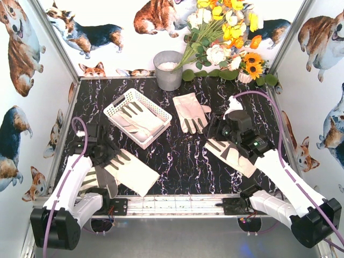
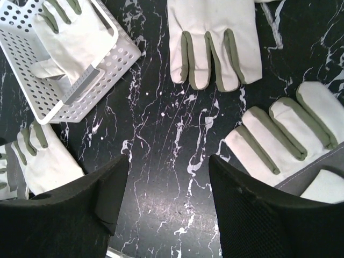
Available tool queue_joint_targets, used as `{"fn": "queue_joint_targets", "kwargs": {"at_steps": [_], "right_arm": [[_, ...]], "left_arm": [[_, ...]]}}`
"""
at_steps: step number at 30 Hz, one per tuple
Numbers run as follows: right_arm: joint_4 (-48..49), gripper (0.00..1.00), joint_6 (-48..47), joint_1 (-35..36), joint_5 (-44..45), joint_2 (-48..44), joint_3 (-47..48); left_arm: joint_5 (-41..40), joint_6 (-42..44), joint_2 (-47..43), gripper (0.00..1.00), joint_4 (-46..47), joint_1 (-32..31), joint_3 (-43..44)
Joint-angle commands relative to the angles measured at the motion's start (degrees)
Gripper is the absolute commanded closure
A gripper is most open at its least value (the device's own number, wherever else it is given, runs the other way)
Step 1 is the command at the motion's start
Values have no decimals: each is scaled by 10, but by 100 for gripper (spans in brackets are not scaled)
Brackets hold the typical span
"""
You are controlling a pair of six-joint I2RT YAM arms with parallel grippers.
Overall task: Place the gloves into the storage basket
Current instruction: Pick up the glove from the center of the board.
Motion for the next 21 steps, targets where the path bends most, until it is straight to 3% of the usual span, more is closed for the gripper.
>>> {"fn": "queue_joint_targets", "kwargs": {"at_steps": [1, 6, 21], "right_arm": [[48, 37, 39, -2, -15, -13, -15], [48, 38, 45, -2, -10, -23, -26], [60, 38, 67, -2, -20, -27, -48]], "left_arm": [[-40, -107, 8, 46, -16, -2, -24], [-107, -164, 13, 46, -35, -1, -52], [-118, -161, 82, 61, 53, -1, -119]]}}
